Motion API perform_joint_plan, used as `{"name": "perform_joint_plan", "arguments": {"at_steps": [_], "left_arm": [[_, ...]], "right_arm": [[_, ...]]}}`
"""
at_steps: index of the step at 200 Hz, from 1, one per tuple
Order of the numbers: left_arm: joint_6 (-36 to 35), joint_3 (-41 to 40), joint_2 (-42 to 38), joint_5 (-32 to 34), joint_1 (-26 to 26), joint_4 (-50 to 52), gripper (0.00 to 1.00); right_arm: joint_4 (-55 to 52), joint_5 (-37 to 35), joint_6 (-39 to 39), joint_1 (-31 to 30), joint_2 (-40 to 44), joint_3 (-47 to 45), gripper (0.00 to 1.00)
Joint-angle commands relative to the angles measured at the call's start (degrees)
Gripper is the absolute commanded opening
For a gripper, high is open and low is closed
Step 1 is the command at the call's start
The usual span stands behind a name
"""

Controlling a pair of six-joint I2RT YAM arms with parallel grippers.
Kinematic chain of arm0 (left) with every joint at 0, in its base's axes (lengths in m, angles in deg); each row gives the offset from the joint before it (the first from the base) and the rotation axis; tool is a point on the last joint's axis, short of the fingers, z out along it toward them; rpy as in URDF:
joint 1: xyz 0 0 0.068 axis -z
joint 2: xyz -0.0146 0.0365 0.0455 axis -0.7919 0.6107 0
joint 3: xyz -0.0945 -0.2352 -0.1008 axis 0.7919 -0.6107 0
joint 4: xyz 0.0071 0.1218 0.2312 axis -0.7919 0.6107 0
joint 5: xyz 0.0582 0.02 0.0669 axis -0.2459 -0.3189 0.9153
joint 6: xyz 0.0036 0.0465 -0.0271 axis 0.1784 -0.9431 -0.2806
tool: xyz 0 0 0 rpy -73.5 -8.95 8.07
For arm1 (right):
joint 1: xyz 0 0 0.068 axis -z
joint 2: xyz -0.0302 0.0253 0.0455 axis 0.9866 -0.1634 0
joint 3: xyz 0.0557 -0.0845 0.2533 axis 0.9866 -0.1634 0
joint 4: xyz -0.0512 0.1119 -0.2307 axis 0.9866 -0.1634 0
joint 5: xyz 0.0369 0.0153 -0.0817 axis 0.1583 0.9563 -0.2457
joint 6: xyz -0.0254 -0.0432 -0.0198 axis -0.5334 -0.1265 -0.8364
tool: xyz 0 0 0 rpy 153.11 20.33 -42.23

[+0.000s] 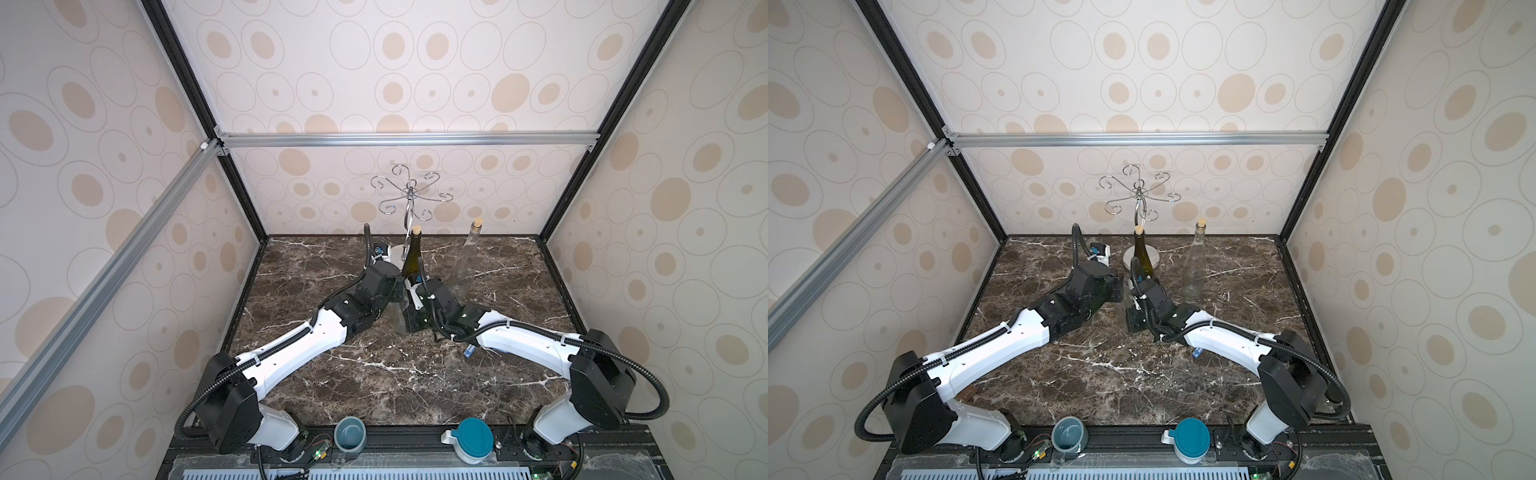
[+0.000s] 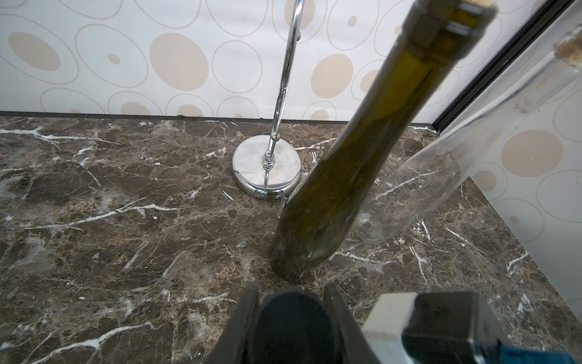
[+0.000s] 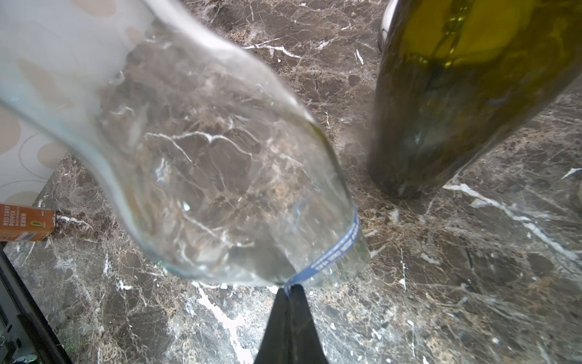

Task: Remove the label from the bottle
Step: Tear open the label from the bottle.

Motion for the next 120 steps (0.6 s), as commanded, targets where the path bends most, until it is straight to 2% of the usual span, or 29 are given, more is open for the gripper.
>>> {"name": "perform_joint_plan", "arguments": {"at_steps": [1, 120], "left_arm": [[0.9, 1.44, -0.28, 0.53, 0.4, 1.0, 0.17], [-3.62, 3.69, 0.68, 0.39, 0.44, 2.58, 0.17]], "right_arm": [[0.32, -2.04, 0.08, -0.02, 2.27, -0.77, 0.0], [0.26, 0.43, -1.23, 2.67, 4.42, -2.89, 0.0]]}}
